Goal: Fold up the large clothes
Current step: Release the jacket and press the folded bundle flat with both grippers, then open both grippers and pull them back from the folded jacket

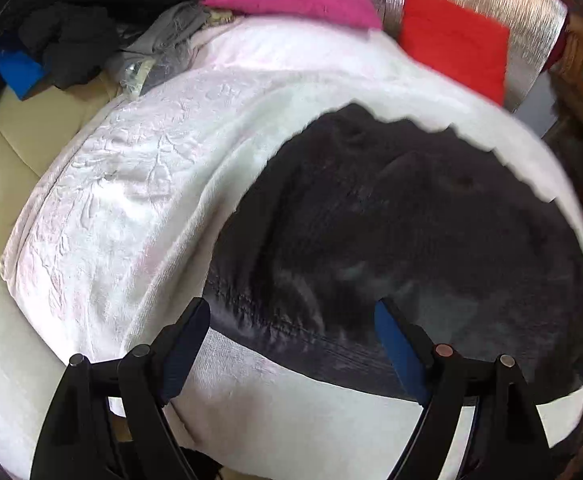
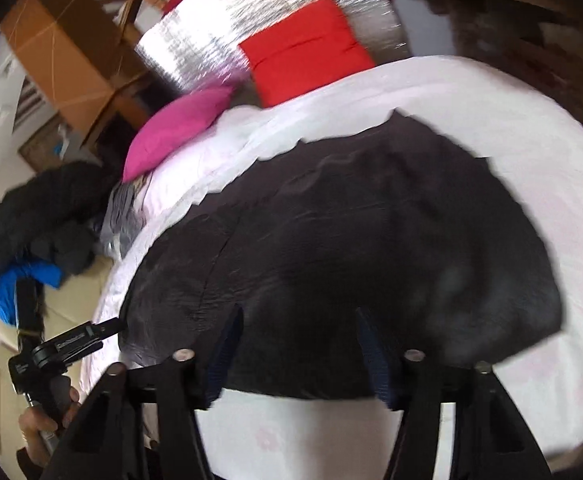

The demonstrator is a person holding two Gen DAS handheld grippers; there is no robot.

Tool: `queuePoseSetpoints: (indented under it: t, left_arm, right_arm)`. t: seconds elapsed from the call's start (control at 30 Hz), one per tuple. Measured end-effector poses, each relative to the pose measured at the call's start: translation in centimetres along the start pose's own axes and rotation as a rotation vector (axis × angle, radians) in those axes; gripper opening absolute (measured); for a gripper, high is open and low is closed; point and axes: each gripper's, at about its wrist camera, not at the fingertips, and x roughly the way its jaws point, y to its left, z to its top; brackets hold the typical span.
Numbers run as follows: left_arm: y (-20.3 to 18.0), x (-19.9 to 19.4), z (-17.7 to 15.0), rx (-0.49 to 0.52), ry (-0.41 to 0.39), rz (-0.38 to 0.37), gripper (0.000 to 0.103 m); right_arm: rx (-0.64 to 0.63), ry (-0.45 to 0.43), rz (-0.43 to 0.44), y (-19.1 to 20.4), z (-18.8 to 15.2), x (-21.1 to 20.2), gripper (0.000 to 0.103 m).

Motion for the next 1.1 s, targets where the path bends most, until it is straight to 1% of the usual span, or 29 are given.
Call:
queuePoseSetpoints:
  t: [0.1, 0.17, 0.23, 0.33, 0.4, 0.43, 0.47, 0.53, 0.57, 0.63, 0.67, 0.7, 0.73, 0.77, 0.8, 0.9, 1.0, 1.03, 1.1]
  left_arm:
    - [-0.3, 2.4, -1.2, 0.028, 0.062, 0.043, 0.085]
    - [-0.3, 2.9, -1.5, 0.029, 0.074, 0.033, 0.087]
    - [0.0, 3.0, -1.7, 0.025, 0.072, 0.023, 0.089]
    - [-0.2, 2.7, -1.0, 0.04, 0.071, 0.039, 0.089]
    - [-0.7, 1.4, -1.0, 0.061, 0.026, 0.059, 0.089]
    - [-1.1, 0.6, -1.1, 0.076, -0.003, 0.063, 0.089]
    - [-1.7, -0.2, -1.4, 0.095, -0.033, 0.07, 0.089]
    - [-3.1, -1.3, -2.2, 0.141, -0.082, 0.079, 0.089]
    - [-3.8, -1.6, -2.5, 0.159, -0.099, 0.077, 0.089]
    - [-5.2, -1.9, -3.4, 0.201, -0.13, 0.082, 0.089]
    - [-6.0, -1.7, -3.9, 0.223, -0.132, 0.094, 0.089]
    - [-6.8, -1.2, -4.4, 0.249, -0.122, 0.103, 0.089]
    - [-7.0, -0.8, -4.5, 0.263, -0.117, 0.107, 0.089]
    - [-7.5, -0.2, -4.8, 0.279, -0.119, 0.125, 0.089]
    - [-7.8, 0.3, -5.0, 0.288, -0.126, 0.14, 0.089]
    - [-8.5, 0.1, -5.1, 0.293, -0.146, 0.151, 0.089]
    - [-8.4, -1.2, -5.2, 0.283, -0.165, 0.13, 0.089]
    - [-8.0, -1.8, -5.0, 0.274, -0.183, 0.116, 0.089]
    - [-7.7, -3.9, -5.5, 0.255, -0.231, 0.101, 0.089]
  right_arm:
    - [-0.052, 0.053, -0.022, 1.5, -0.6, 2.8, 0.056]
    - [-0.062, 0.105, -0.05, 1.2, -1.2, 4.6, 0.057]
    - [-0.088, 0.132, -0.086, 1.3, -1.6, 5.9, 0.057]
    - [-0.105, 0.132, -0.094, 1.7, -1.5, 5.4, 0.056]
    - [-0.098, 0.109, -0.077, 1.8, -1.1, 4.4, 0.057]
    - [-0.103, 0.067, -0.091, 1.9, -0.9, 3.3, 0.057]
    - [-0.108, 0.029, -0.125, 1.8, -0.8, 2.4, 0.056]
    - [-0.104, -0.049, -0.226, 1.1, -0.6, 1.0, 0.056]
    - [-0.077, -0.08, -0.283, 0.2, -0.4, 0.4, 0.056]
    - [-0.018, -0.094, -0.348, -1.7, -0.1, 0.0, 0.057]
    - [0.017, -0.09, -0.402, -3.1, 0.0, 0.1, 0.057]
    - [0.032, -0.084, -0.426, -3.8, 0.1, 0.2, 0.057]
    - [0.044, -0.068, -0.432, -4.8, 0.0, 0.5, 0.057]
    - [0.039, -0.033, -0.424, -5.3, -0.1, 1.3, 0.057]
    - [0.015, -0.022, -0.427, -5.4, -0.2, 1.8, 0.057]
    - [-0.037, -0.029, -0.451, -4.6, -0.4, 1.6, 0.057]
    - [-0.04, -0.034, -0.388, -3.2, -0.7, 0.7, 0.057]
    - [-0.038, -0.044, -0.36, -2.6, -0.8, 0.0, 0.057]
    - [-0.061, -0.076, -0.331, -1.4, -1.2, -1.5, 0.06]
